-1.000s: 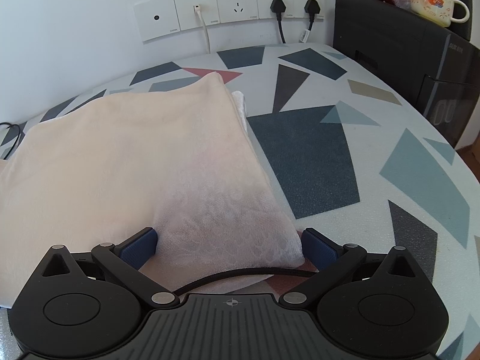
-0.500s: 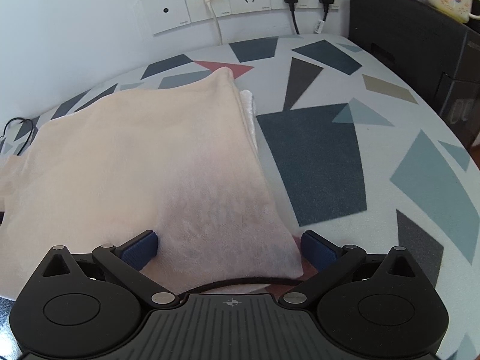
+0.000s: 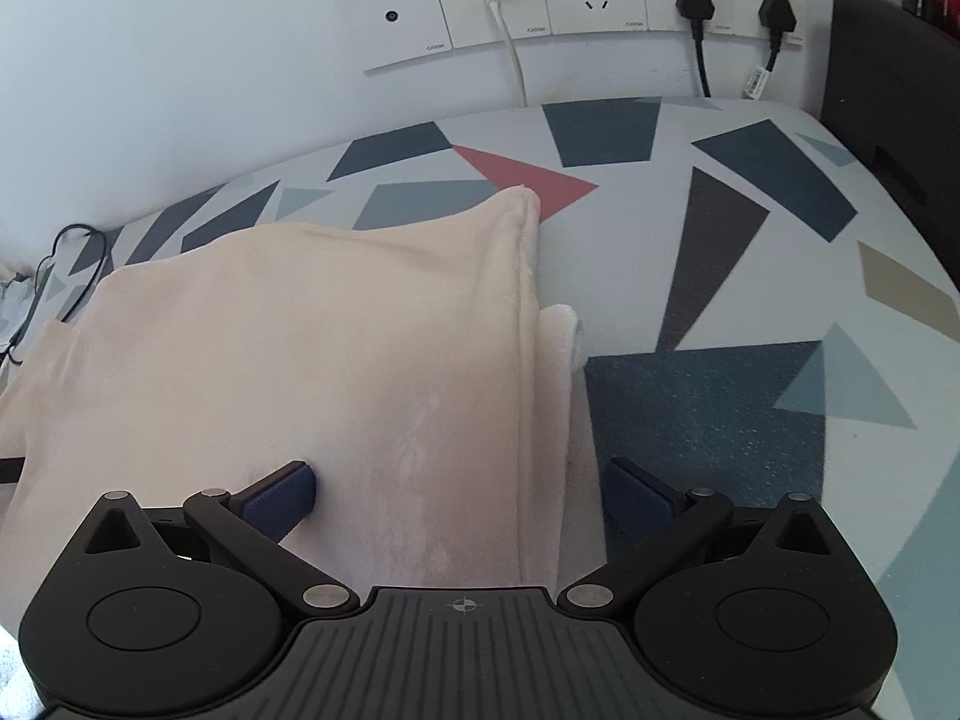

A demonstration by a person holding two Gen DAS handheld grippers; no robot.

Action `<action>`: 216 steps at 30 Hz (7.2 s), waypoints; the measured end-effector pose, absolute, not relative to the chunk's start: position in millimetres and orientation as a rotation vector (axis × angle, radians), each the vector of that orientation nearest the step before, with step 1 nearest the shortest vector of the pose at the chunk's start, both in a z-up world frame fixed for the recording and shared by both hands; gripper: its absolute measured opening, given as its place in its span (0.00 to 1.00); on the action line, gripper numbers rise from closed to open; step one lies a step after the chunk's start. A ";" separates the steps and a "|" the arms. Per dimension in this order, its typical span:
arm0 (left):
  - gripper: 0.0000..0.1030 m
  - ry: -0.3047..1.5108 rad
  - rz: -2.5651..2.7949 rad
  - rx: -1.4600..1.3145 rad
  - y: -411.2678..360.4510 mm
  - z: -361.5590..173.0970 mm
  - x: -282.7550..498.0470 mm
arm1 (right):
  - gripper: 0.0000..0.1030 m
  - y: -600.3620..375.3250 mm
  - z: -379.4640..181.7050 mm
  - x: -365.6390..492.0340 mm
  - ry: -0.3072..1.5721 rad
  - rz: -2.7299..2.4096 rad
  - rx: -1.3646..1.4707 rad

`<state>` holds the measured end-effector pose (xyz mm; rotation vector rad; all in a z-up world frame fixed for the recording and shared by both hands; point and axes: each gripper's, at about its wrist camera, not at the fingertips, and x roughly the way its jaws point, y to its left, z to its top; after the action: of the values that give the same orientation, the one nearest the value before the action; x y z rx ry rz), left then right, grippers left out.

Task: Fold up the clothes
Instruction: 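Grasp the folded robe end with both grippers and lift it, then carry the lifted cream robe with both grippers toward the tan chair, then lower the cream robe onto the clothes stack on the chair with both grippers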

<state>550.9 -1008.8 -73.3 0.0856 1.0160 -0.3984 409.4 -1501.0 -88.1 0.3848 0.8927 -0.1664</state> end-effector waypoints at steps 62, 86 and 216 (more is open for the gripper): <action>0.33 0.781 -0.216 -0.197 -984.3 70.6 440.6 | 0.24 -1412.4 27.5 392.4 0.523 0.253 0.502; 0.33 0.528 0.241 -0.468 -610.0 136.8 221.0 | 0.24 -1035.9 137.3 383.3 0.548 0.781 0.353; 0.52 0.756 1.086 -0.866 822.6 1.6 -127.6 | 0.38 755.0 4.6 288.7 1.109 1.376 -0.247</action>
<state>-127.6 822.6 1.6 -0.8663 0.7559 1.0862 288.7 755.0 4.6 -0.2470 1.1093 1.3760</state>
